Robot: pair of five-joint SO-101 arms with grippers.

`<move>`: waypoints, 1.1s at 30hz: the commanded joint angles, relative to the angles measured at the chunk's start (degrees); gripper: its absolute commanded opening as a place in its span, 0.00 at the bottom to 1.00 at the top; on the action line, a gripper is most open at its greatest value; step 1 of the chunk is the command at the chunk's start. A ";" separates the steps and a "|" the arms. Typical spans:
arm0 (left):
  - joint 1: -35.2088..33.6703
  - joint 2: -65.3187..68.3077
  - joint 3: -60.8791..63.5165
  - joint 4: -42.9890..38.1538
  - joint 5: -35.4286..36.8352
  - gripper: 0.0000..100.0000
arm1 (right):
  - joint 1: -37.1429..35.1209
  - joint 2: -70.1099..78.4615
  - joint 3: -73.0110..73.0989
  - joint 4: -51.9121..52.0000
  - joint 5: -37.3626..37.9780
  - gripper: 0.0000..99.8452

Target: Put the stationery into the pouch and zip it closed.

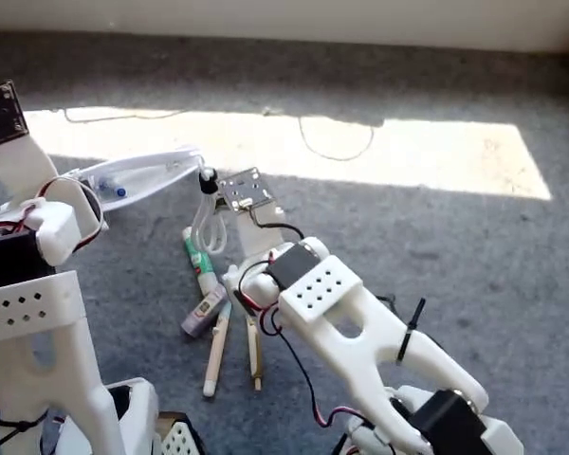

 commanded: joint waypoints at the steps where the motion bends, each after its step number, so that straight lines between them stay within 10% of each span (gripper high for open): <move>1: -0.66 -0.48 -2.77 0.18 -0.44 0.01 | 0.84 1.71 -4.35 -4.26 -0.44 0.14; 33: -0.48 -0.48 -2.77 0.97 -0.44 0.01 | 4.00 25.80 -12.79 -7.87 -0.09 0.06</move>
